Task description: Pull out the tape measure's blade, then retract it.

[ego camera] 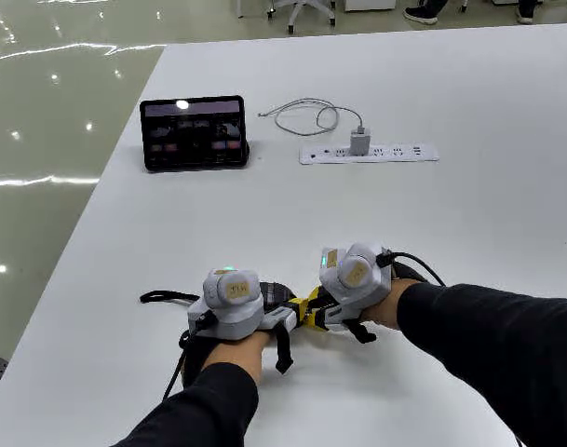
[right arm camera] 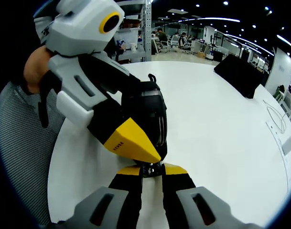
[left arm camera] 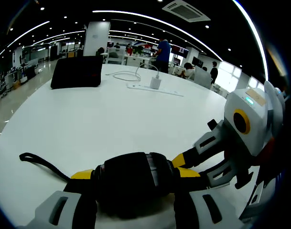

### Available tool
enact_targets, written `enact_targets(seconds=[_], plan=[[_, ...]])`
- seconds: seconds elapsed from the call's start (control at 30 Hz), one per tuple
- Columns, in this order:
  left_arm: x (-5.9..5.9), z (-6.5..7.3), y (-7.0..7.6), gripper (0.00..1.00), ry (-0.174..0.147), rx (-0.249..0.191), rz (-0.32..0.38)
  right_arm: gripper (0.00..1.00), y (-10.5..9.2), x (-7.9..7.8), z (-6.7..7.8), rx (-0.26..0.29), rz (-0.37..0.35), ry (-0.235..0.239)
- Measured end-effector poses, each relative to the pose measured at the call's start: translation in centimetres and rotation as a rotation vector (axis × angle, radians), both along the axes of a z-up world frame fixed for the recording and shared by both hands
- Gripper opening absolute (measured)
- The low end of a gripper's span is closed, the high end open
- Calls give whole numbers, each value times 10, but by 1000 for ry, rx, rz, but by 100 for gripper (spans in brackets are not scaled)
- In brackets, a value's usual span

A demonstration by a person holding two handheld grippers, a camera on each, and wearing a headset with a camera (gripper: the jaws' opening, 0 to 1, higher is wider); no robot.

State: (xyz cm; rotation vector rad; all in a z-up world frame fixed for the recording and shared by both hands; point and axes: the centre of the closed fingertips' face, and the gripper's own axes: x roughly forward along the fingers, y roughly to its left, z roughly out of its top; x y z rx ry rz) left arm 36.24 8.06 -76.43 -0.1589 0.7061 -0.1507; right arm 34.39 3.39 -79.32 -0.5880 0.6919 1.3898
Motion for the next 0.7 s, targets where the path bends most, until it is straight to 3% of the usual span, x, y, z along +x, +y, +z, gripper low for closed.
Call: enact_targets(seconds=[0.33, 0.5, 0.6, 0.7], plan=[[0, 1, 0, 62, -6, 3, -5, 12, 0, -1, 0, -21, 29, -30], [0, 2, 0, 63, 21, 5, -20, 12, 1, -3, 1, -29, 47, -41], [2, 7, 1, 64, -8, 66, -63, 15, 1, -3, 1, -48, 71, -81], [1, 9, 4, 67, -4, 51, -44, 17, 0, -5, 4, -43, 75, -80]])
